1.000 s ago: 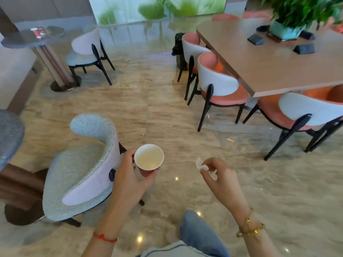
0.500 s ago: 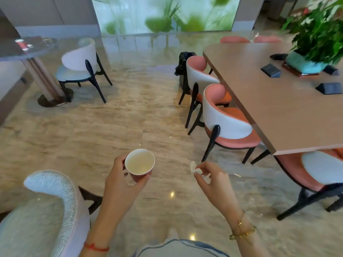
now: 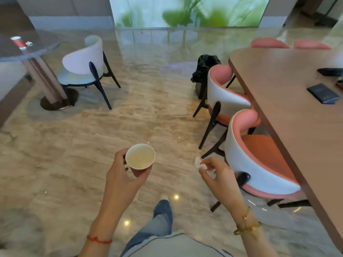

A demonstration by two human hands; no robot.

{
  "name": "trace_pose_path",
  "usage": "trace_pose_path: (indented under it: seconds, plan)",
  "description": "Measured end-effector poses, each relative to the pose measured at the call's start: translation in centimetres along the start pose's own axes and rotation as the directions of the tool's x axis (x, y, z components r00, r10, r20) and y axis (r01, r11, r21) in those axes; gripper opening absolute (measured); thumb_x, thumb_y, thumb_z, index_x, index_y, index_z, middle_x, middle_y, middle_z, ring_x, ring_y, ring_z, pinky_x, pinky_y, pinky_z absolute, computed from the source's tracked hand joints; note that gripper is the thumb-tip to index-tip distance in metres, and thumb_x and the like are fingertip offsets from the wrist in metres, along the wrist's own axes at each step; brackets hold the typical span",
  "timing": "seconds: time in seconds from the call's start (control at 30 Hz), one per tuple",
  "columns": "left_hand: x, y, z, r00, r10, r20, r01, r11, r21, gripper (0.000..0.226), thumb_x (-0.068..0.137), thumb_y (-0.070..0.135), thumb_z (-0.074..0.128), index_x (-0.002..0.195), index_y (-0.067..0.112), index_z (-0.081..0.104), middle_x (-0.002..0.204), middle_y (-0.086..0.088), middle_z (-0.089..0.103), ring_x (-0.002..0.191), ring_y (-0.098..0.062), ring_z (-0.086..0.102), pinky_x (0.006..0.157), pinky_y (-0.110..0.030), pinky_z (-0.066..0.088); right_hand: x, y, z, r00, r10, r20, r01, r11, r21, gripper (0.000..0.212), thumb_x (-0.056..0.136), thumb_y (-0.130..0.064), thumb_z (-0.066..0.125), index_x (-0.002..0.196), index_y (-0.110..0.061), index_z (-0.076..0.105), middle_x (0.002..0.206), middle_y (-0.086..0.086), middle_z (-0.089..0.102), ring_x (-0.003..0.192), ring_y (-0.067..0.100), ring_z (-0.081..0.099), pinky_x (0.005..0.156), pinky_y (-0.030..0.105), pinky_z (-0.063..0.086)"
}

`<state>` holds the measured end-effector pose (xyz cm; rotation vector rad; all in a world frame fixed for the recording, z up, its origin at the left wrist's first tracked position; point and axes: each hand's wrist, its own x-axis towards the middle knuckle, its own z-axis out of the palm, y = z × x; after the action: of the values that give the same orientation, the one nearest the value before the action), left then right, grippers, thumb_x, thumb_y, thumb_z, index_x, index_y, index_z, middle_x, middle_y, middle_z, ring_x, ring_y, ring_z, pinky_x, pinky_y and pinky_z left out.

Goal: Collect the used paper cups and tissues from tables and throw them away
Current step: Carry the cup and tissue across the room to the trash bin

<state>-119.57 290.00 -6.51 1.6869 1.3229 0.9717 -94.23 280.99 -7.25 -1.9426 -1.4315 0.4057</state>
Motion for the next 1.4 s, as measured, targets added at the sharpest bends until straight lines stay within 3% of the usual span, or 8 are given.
trace_pose_path:
  seconds: [0.27,0.4,0.53,0.67,0.9,1.2,1.4]
  plan:
    - [24.6,2.9,5.5,0.993,0.094,0.072,-0.097,0.994,0.039,0.067,0.066,0.04,0.084,0.117,0.045,0.04,0.111,0.032,0.05,0.1,0.008,0.055,0.07,-0.007,0.044,23.8,1.4,0.2,0.996,0.017,-0.084,-0.015,1.0,0.017,0.011,0.085,-0.022,0.067,0.091,-0.027,0.06,0.083,-0.017,0.057,0.085,0.0,0.054,0.069,0.017,0.044]
    - [34.7,3.6,8.9,0.987,0.111,0.112,-0.117,0.992,0.042,0.067,0.066,0.039,0.084,0.117,0.044,0.04,0.111,0.035,0.05,0.103,0.012,0.052,0.072,-0.002,0.043,32.8,3.6,0.3,0.993,0.076,-0.085,-0.072,0.996,0.055,0.008,0.086,-0.025,0.065,0.092,-0.028,0.059,0.085,-0.02,0.054,0.086,0.003,0.056,0.064,0.03,0.055]
    - [44.5,3.1,13.4,0.986,0.106,0.129,-0.112,0.993,0.043,0.069,0.066,0.039,0.085,0.119,0.044,0.041,0.111,0.035,0.05,0.104,0.014,0.051,0.072,-0.001,0.043,42.4,7.2,0.8,0.99,0.094,-0.102,-0.091,0.995,0.027,0.011,0.085,-0.027,0.066,0.093,-0.029,0.06,0.087,-0.018,0.057,0.088,-0.002,0.055,0.074,0.016,0.045]
    - [54.8,3.3,18.6,0.987,0.106,0.117,-0.113,0.992,0.049,0.067,0.067,0.035,0.085,0.118,0.04,0.042,0.112,0.032,0.05,0.105,0.009,0.052,0.075,-0.009,0.044,53.5,10.5,0.5,0.991,0.102,-0.087,-0.098,0.994,0.046,0.013,0.085,-0.022,0.068,0.095,-0.027,0.061,0.088,-0.016,0.06,0.087,-0.004,0.055,0.073,0.012,0.043]
    - [73.0,6.7,26.5,0.982,0.141,0.125,-0.148,0.988,0.053,0.068,0.067,0.039,0.082,0.12,0.043,0.04,0.115,0.035,0.047,0.107,0.014,0.048,0.078,-0.007,0.043,73.7,14.3,-2.3,0.992,0.084,-0.097,-0.076,0.994,0.081,0.011,0.085,-0.012,0.067,0.093,-0.019,0.063,0.087,-0.008,0.062,0.085,0.004,0.057,0.071,0.014,0.042]
    - [92.3,7.4,35.5,0.979,0.11,0.171,-0.113,0.994,0.009,0.071,0.064,0.039,0.084,0.116,0.048,0.037,0.113,0.034,0.048,0.103,0.014,0.05,0.072,-0.001,0.042,93.7,20.5,-2.4,0.991,0.097,-0.089,-0.096,0.995,0.021,0.008,0.086,-0.017,0.065,0.092,-0.021,0.061,0.085,-0.01,0.057,0.084,0.005,0.053,0.073,0.024,0.045]
    - [107.4,7.8,42.4,0.954,0.161,0.251,-0.167,0.986,0.004,0.068,0.065,0.042,0.082,0.118,0.043,0.04,0.115,0.029,0.051,0.104,0.006,0.055,0.074,-0.004,0.044,107.2,25.8,-1.6,0.981,0.131,-0.145,-0.136,0.99,-0.024,0.006,0.086,-0.018,0.066,0.089,-0.02,0.062,0.083,-0.008,0.058,0.081,0.003,0.051,0.07,0.022,0.041]
